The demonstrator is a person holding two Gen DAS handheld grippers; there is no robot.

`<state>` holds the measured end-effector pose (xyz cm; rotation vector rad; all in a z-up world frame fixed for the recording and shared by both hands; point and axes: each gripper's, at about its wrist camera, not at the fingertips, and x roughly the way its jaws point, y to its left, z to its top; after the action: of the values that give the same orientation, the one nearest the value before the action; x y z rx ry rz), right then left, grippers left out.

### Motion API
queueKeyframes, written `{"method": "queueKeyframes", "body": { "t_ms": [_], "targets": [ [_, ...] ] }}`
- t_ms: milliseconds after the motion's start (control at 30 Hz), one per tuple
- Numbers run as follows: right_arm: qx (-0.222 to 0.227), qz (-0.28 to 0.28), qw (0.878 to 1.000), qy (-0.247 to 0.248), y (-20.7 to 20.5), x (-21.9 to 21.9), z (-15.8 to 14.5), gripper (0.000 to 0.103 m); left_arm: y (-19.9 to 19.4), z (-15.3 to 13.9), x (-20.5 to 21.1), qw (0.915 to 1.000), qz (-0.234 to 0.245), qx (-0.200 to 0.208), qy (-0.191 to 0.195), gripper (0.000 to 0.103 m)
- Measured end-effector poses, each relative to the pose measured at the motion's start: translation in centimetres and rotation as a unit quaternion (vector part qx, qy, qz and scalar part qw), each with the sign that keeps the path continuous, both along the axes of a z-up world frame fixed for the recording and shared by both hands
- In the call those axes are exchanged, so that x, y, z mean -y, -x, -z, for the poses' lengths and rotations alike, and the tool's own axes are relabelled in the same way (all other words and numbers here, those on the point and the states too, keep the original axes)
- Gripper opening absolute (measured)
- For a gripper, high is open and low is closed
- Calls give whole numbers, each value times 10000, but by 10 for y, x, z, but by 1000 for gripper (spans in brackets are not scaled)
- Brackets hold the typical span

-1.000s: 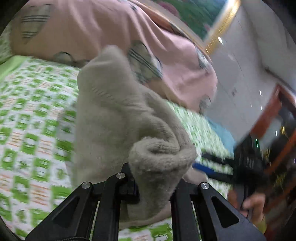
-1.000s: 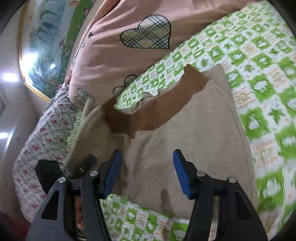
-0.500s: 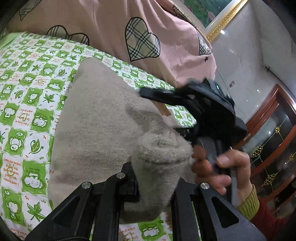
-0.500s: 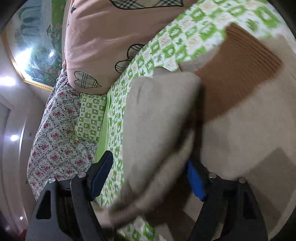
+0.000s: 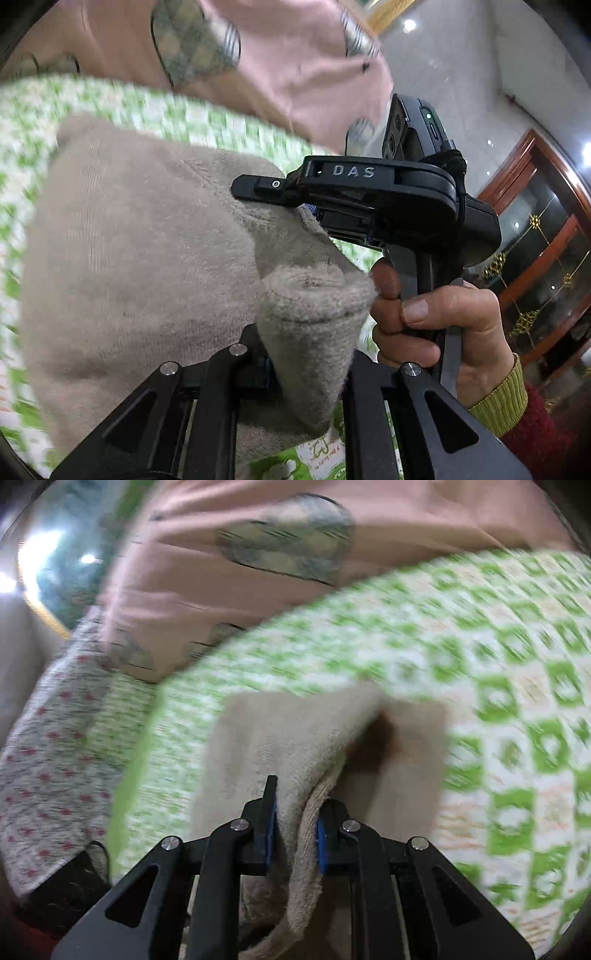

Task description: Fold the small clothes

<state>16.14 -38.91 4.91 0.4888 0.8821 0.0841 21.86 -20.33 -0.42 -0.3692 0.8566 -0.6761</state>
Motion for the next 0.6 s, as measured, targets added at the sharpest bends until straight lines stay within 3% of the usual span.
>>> {"method": "queueKeyframes", "body": {
  "t_ms": [67, 167, 233, 367, 433, 500, 567, 600],
  "targets": [
    [-196, 149, 9996, 102, 5, 12, 20, 18, 0, 12, 10, 9997, 111, -140, -177, 15],
    [-88, 190, 9998, -56, 13, 23, 31, 18, 9, 10, 9, 9995, 230, -85, -194, 23],
    [-15, 247, 9996, -145, 15, 27, 31, 19, 14, 7, 3, 9991, 387, -171, -100, 30],
    [53, 373, 9991, 198, 25, 27, 22, 23, 44, -5, -24, 9984, 539, -76, -122, 37],
    [93, 419, 9983, 386, 33, 25, 16, 25, 55, -14, -43, 9990, 427, 42, -159, 46],
    [60, 501, 9972, 547, 42, 27, 12, 38, 65, -21, -67, 9996, 172, 144, -176, 61],
    [49, 559, 9978, 364, 52, 31, 11, 72, 65, -24, -93, 9994, -170, 206, -237, 67],
    [110, 546, 9982, 222, 57, 32, 11, 76, 61, -24, -102, 9989, -332, 211, -271, 71]
  ]
}}
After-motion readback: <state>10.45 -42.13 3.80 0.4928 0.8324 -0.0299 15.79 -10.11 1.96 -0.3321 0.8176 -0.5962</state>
